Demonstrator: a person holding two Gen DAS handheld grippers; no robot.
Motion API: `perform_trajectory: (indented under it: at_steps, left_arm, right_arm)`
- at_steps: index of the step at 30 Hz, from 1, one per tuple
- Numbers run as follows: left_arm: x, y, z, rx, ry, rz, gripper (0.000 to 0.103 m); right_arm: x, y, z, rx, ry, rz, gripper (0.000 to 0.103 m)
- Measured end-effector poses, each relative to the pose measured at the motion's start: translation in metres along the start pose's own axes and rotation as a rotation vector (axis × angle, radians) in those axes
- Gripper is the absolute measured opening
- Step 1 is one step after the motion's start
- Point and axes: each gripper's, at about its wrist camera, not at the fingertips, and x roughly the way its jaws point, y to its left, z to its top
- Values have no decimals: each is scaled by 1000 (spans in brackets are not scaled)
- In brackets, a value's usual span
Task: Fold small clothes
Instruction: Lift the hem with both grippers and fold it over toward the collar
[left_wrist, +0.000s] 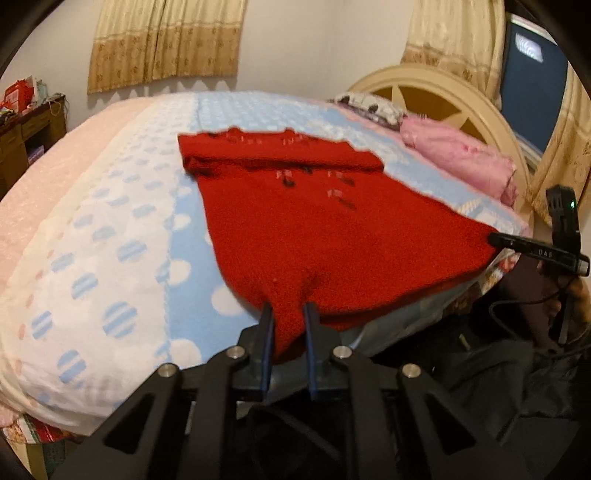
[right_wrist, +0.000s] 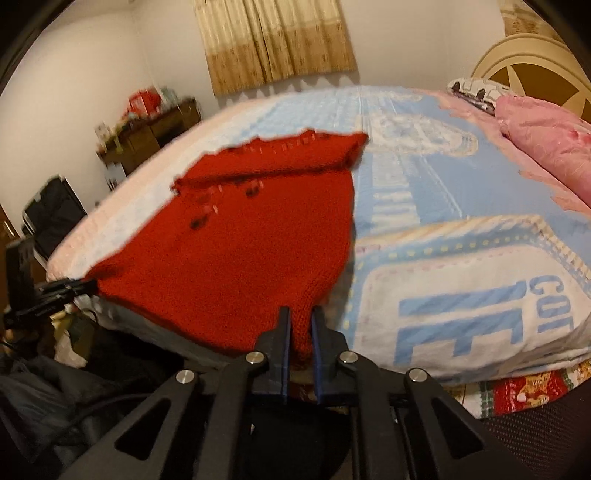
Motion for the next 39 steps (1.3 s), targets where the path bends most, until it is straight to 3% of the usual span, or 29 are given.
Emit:
perform_trajectory:
  at_steps: [7,8,11,14,19,23,30,39]
  left_arm:
    - [-15,10,29,-9,-82,-33,13]
    - [-15,11,35,-13,-90,-37,6]
    - [-17,16,49,-13,-118,-36,6]
    - [-14,20,61,-23,-124,-73,6]
    - [-5,24,60,13,-80,-39,6]
    - [-12,40,64,-65,-94,-63,6]
    - [-7,37,106,-41,-160,-75,6]
    - [13,57,157,-76,-176,-99,6]
  right_arm:
    - [-13,-9,22,62,-93,71,10]
    - [-14,-9,26,66,-104,79,10]
    - [-15,-8,41,57,-131,82,9]
    - [-13,-7,55,57,-150,100,9]
    - [-5,-4,73,43,-154,114,9]
    - [-5,-5,80,40,-162,122,9]
    - [-2,-4,115,29,-197,142,9]
    - [13,4,173,0,-212,157,9]
